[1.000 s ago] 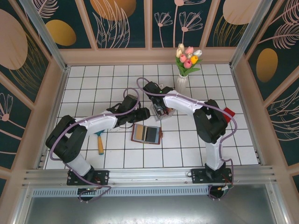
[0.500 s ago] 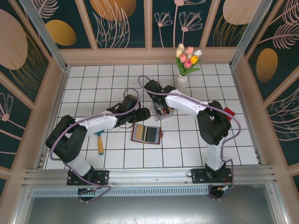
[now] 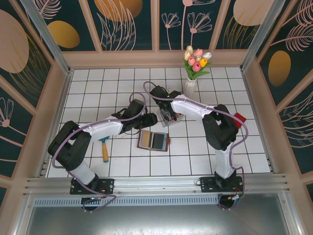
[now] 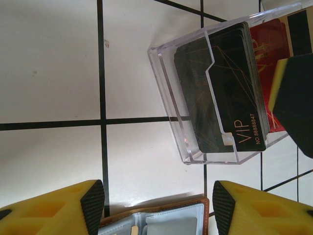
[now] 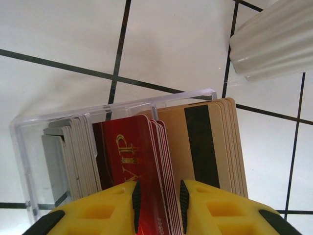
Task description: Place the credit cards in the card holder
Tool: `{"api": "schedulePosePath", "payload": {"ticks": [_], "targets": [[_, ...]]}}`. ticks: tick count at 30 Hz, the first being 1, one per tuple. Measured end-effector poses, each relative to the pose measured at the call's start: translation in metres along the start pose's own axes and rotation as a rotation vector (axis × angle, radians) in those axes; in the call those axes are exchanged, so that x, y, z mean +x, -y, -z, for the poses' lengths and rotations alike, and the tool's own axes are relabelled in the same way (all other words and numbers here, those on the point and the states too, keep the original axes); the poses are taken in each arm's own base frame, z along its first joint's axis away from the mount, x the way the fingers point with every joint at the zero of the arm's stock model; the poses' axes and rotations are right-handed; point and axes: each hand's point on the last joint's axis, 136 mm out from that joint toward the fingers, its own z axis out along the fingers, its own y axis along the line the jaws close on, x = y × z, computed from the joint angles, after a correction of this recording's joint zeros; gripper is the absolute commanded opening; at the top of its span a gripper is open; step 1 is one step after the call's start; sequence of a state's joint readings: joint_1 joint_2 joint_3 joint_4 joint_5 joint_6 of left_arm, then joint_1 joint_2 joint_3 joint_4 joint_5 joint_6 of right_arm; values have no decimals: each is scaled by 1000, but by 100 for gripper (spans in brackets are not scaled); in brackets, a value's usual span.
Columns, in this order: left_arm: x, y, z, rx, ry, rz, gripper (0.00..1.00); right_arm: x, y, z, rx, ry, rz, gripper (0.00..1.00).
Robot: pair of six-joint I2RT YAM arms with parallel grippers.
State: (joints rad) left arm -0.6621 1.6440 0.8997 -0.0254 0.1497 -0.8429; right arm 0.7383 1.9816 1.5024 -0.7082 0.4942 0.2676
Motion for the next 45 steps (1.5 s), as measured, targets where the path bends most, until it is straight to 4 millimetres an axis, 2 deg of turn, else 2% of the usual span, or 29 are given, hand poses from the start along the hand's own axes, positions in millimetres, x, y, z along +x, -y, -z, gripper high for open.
{"api": "schedulePosePath", "payload": {"ticks": [4, 14, 25, 29, 30, 36, 45], "targets": [[0, 0, 0, 0, 0, 0, 63, 2, 2, -5, 50, 4, 18, 29], [0, 1, 0, 3, -3, 0, 63, 0, 8, 0, 124, 35, 37, 17], [1, 1, 0, 5, -5, 0, 63, -1, 10, 0, 131, 38, 32, 5], [1, 1, 0, 5, -7, 0, 63, -2, 10, 2, 122, 40, 27, 3], [1, 1, 0, 5, -7, 0, 63, -3, 10, 3, 118, 41, 24, 4], [0, 2, 0, 9, -4, -1, 63, -6, 14, 13, 65, 50, -9, 25], [1, 2, 0, 12, -5, -1, 63, -5, 10, 11, 24, 34, -16, 30]]}}
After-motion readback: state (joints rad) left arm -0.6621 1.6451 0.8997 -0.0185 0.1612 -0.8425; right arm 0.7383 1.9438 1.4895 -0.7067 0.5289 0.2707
